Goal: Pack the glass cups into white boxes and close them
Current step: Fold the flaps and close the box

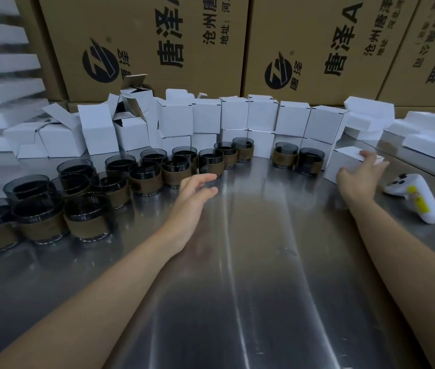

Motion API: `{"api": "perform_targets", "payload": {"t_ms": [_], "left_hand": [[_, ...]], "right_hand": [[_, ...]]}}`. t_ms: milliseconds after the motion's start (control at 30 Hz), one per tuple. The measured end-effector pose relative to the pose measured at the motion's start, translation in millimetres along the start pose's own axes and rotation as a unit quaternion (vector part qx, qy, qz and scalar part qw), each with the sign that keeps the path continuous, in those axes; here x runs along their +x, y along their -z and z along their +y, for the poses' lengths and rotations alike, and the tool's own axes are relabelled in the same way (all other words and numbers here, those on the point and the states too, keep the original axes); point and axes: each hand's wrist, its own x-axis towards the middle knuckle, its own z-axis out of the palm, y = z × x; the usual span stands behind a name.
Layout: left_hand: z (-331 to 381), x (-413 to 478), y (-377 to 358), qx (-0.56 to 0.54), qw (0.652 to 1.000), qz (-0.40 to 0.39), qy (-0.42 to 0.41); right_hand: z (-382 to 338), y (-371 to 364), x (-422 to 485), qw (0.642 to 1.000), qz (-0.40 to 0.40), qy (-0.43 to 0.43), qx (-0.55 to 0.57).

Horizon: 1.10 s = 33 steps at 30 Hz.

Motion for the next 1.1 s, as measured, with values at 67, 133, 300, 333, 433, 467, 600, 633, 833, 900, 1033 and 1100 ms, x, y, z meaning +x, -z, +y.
{"api": "perform_targets", "payload": {"t_ms": [67,133,300,333,433,467,600,633,833,900,1033,1100], "left_hand": [[-2,2,1,0.005,1.0,-0.008,-0.005],[-5,4,1,0.024,0.999,-0.017,-0.015],[-9,6,2,0.083,0.994,-0.052,-0.045],[-8,7,3,0.076,0.995,-0.045,-0.043],[-5,9,5,0.021,1.0,-0.006,-0.012],[-4,9,5,0.015,1.0,0.002,-0.005],[-3,9,5,-0.001,1.0,0.016,0.001],[-3,9,5,-0.008,1.0,0.023,-0.001],[-2,8,6,-0.03,0.995,0.092,-0.018],[-4,7,7,-0.025,0.994,0.102,-0.026],[-9,10,7,0.049,0.986,0.16,-0.028],[-10,13,6,0.083,0.98,0.182,-0.021]], "right_hand": [[2,-3,5,1.0,-0.019,0.001,-0.017],[5,-5,11,0.999,-0.017,0.012,-0.025],[6,-9,14,0.999,-0.035,-0.013,-0.009],[5,-9,12,0.999,-0.033,-0.009,-0.033],[-10,-5,-4,0.99,0.026,0.058,-0.129],[-18,-4,-12,0.988,0.054,0.089,-0.116],[-59,-16,-68,0.983,0.007,0.185,0.002],[-69,-22,-87,0.983,-0.035,0.181,0.014],[-127,-55,-196,0.945,-0.201,0.248,0.066],[-137,-59,-211,0.932,-0.219,0.271,0.098],[-135,-68,-205,0.915,-0.31,0.247,0.068],[-134,-72,-201,0.919,-0.327,0.217,0.04]]}}
